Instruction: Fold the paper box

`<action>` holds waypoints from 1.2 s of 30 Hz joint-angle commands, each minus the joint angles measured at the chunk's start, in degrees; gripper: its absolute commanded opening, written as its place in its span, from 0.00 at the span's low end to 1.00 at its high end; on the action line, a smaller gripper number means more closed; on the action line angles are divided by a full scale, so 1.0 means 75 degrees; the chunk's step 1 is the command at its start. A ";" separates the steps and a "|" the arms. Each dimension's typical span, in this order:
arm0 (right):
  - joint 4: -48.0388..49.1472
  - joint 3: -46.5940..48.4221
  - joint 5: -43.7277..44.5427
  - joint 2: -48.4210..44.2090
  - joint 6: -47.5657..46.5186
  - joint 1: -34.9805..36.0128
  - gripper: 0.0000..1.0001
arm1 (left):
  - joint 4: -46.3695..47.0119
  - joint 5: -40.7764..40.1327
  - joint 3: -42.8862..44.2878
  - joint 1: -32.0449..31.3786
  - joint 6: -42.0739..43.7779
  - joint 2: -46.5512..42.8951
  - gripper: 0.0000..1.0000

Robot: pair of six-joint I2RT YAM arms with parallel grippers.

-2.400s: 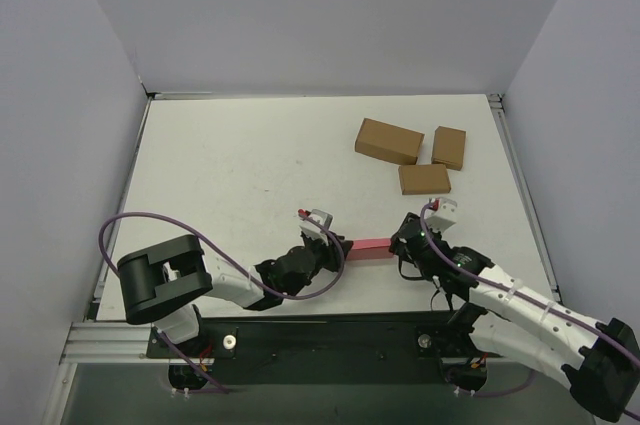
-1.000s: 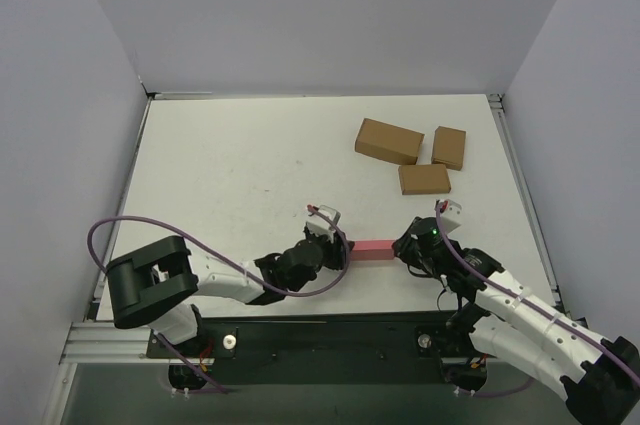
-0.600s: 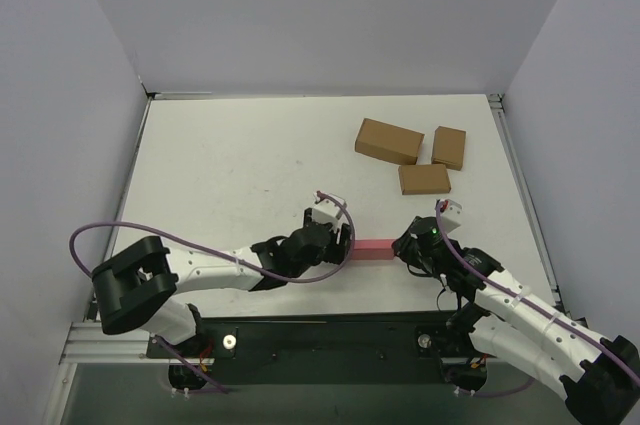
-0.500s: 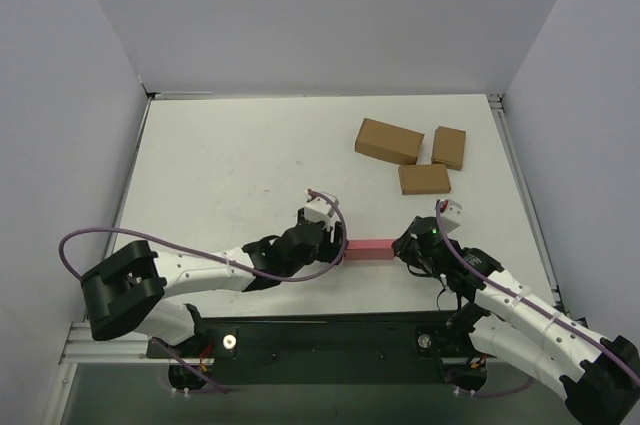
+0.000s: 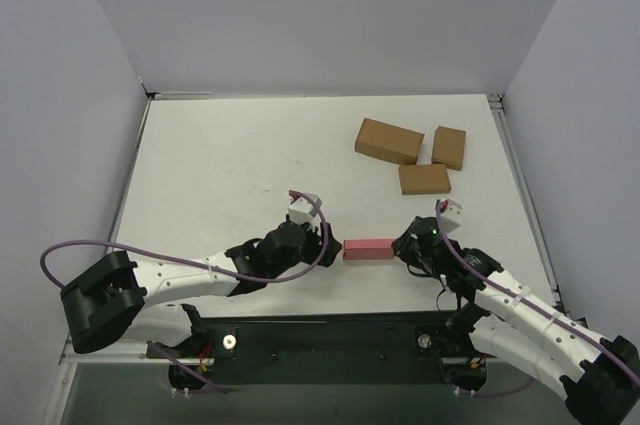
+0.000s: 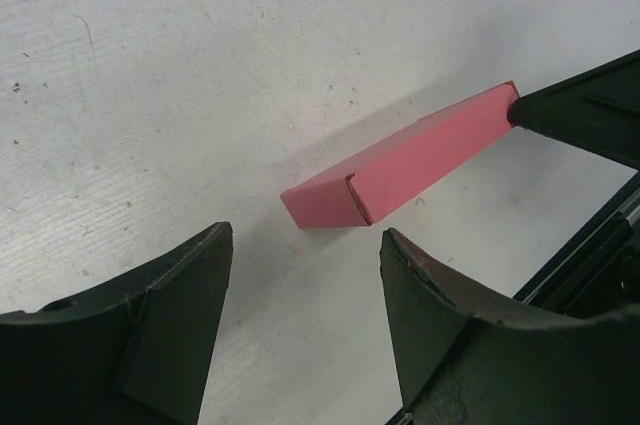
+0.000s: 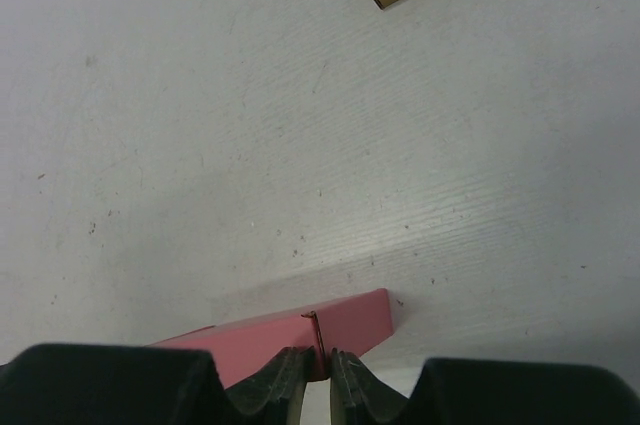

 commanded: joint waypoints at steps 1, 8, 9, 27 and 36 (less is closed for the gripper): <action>-0.1440 -0.0575 -0.0178 0.0058 -0.0054 0.0043 0.16 | 0.0484 0.0245 0.0074 0.0031 -0.0158 0.0010 0.70; -0.2202 -0.0564 -0.0143 -0.0751 0.0579 0.0769 0.16 | 0.0028 0.0174 -0.0242 0.0031 -0.0205 -0.0703 0.70; -0.2342 -0.0541 -0.0120 -0.0810 0.0661 0.0874 0.16 | -0.0042 0.0151 -0.0301 0.0020 -0.0206 -0.0786 0.71; -0.0529 0.0139 -0.1478 0.0477 -0.1833 0.0008 0.55 | 0.1467 0.1346 -0.1040 0.0020 -0.1553 0.0360 0.70; 0.0727 0.0139 -0.2266 0.2165 -0.2854 0.0441 0.67 | 0.2873 0.1651 -0.0500 0.0768 -0.1659 0.2083 0.64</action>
